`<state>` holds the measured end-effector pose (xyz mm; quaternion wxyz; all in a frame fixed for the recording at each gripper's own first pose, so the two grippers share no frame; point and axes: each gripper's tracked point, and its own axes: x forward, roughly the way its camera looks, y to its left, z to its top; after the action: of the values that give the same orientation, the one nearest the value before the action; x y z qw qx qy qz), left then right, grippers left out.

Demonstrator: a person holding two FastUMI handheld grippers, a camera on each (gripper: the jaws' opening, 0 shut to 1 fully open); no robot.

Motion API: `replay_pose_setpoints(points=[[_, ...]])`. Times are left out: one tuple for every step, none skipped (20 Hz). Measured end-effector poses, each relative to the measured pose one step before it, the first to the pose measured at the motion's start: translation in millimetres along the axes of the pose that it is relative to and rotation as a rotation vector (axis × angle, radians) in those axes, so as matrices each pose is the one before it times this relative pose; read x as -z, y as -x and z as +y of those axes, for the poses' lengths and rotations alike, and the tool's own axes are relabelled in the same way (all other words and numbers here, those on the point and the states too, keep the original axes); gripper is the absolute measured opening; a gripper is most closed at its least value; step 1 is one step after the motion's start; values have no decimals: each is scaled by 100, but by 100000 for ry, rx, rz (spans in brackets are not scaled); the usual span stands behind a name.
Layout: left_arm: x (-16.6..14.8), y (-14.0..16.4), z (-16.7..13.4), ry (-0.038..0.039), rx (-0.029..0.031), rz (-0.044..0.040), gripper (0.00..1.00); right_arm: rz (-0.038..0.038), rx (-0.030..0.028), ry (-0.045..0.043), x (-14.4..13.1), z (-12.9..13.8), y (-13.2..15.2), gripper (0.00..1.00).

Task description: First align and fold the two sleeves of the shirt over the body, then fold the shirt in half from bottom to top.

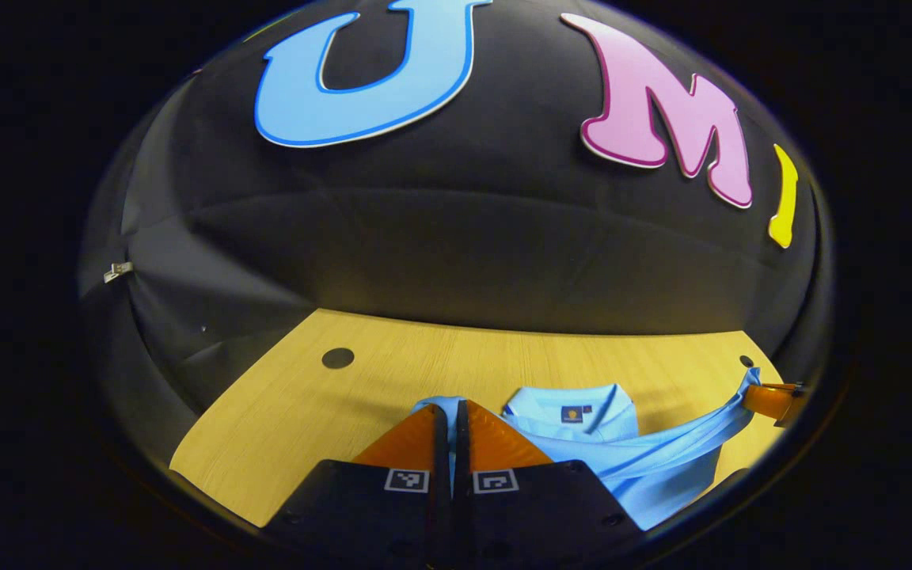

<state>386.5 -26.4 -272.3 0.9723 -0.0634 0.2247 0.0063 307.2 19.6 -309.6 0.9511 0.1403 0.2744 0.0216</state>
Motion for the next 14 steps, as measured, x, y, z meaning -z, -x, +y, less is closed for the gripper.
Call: replay_pose_setpoints(points=[[-276,-1331,-150,-476,-549,-258,6,477,837,-390,-18,-352,-1378,5],[-66,-1297,-296,-717,-431,-81,6,289,920,-350,-76,-351,-1201,5],[217,-1104,-226,-607,-445,646,6,326,1104,-137,121,-237,-1144,5],[357,-980,-204,-302,-531,833,6,533,602,-700,157,-191,-1013,5],[459,-1007,-50,-299,-952,1071,6,745,548,-295,104,-50,-923,5],[-2,-1049,-399,74,-870,1296,6,1137,875,450,301,-185,-1131,5],[623,-664,57,52,-1092,1718,6,1257,664,72,340,-154,-933,5],[798,-799,288,-961,-1191,1839,6,1712,748,-331,473,-147,-819,5],[739,-527,252,-2137,-1440,2000,6,1928,761,-141,716,-83,-533,5],[749,-278,80,-1600,-878,1906,6,1168,770,-236,443,-187,-574,5],[400,-231,-20,-613,-224,1172,6,1421,830,-202,498,-6,-293,5],[220,-300,-73,594,-48,433,6,1074,700,-144,361,-81,-322,5],[165,-161,-60,684,35,296,6,990,556,-165,440,25,-388,5],[187,-85,76,-264,-173,593,6,1076,1099,212,431,-94,-369,5]])
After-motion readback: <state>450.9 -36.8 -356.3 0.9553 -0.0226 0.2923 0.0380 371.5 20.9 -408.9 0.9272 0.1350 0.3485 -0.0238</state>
